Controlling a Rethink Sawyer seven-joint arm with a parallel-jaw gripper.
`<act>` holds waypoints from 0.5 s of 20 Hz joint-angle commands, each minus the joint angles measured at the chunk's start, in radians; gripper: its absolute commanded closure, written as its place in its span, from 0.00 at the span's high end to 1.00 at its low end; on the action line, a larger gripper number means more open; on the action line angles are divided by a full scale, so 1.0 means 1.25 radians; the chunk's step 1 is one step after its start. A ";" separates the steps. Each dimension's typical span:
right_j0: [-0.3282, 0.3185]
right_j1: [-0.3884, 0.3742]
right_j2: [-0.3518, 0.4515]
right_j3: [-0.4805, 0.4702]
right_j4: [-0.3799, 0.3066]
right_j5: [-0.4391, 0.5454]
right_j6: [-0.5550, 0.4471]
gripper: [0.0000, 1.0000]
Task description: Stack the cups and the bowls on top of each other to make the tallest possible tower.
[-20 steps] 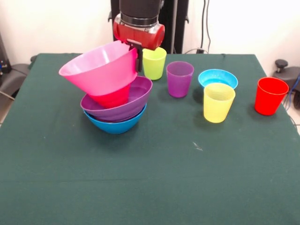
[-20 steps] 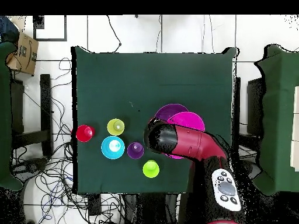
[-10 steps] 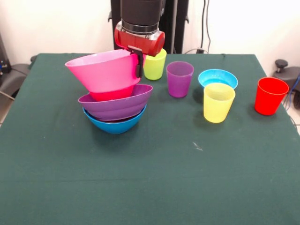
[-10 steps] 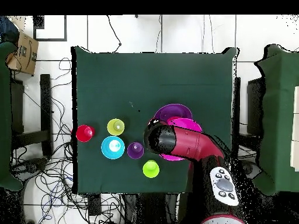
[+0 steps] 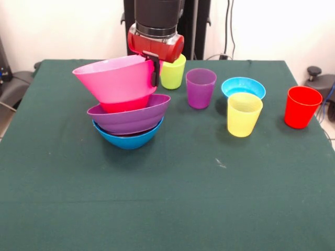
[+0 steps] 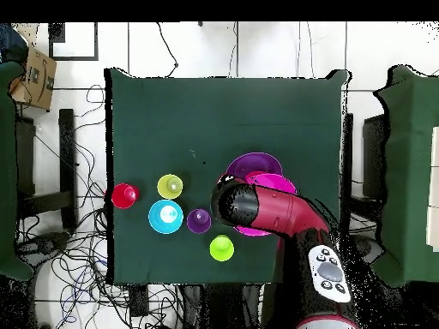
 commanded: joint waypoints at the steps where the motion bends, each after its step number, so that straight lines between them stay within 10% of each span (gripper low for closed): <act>1: 0.017 0.036 0.030 -0.001 0.034 0.008 0.115 0.00; 10: 0.040 0.014 0.016 -0.072 0.049 0.107 0.103 0.00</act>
